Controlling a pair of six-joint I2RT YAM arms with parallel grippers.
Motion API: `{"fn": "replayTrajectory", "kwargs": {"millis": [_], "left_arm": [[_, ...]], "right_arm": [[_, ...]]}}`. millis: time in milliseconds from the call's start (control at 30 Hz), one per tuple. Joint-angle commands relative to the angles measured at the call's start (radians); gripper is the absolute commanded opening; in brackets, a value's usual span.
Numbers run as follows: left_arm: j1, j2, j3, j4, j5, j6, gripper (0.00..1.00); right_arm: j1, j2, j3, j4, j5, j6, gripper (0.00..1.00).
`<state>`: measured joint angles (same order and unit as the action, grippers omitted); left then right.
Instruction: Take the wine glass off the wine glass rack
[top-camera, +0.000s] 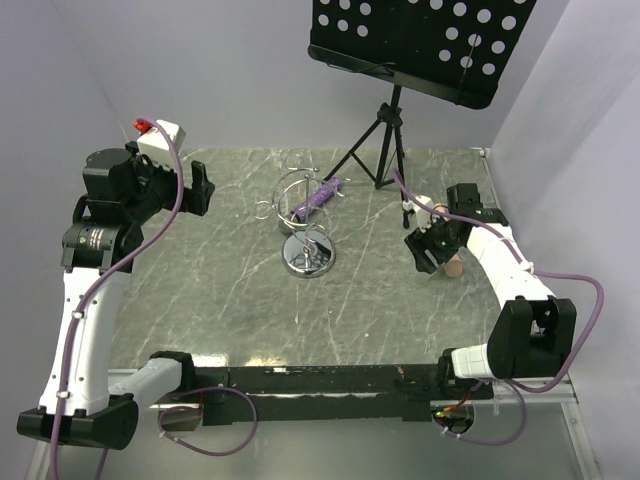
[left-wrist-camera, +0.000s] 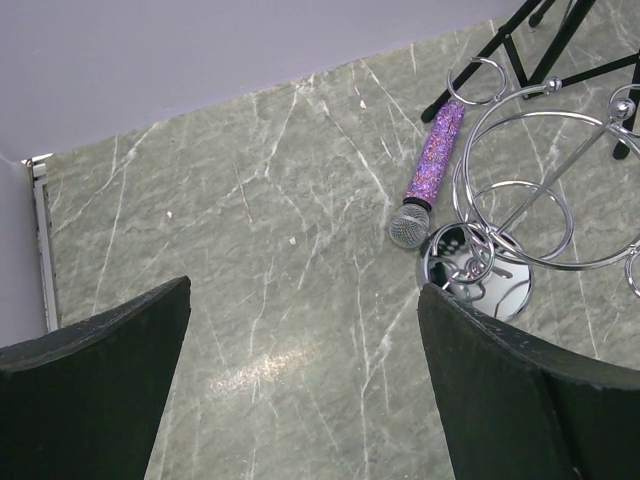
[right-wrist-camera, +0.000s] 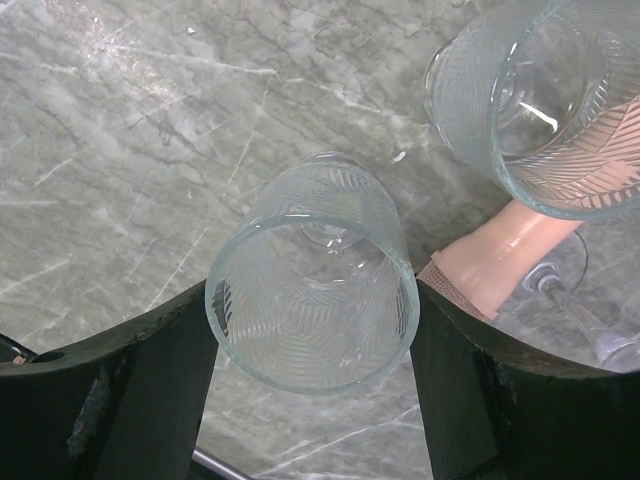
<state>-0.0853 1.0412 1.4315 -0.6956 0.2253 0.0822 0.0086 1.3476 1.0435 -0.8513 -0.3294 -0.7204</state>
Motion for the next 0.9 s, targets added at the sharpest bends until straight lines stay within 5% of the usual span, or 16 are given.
{"fn": "replayTrajectory", "kwargs": {"millis": [0,433,467,667,867], "left_arm": [[0.005,0.0,0.01,0.048,0.028,-0.015,1.0],[0.005,0.016,0.007,0.062,0.045,-0.015,1.0],[0.005,0.017,0.007,0.062,0.045,-0.015,1.0],[0.005,0.008,-0.035,0.09,0.011,-0.039,1.0],[0.005,0.005,-0.103,0.142,-0.09,-0.075,1.0]], "right_arm": [[-0.004,-0.008,-0.007,0.038,0.0,0.032,0.66],[-0.033,-0.048,-0.002,0.023,0.015,0.094,0.87],[-0.035,-0.06,0.016,0.003,0.015,0.099,0.99],[-0.033,-0.157,0.113,-0.09,-0.037,0.206,1.0],[-0.015,-0.202,0.194,-0.064,0.24,0.555,1.0]]}}
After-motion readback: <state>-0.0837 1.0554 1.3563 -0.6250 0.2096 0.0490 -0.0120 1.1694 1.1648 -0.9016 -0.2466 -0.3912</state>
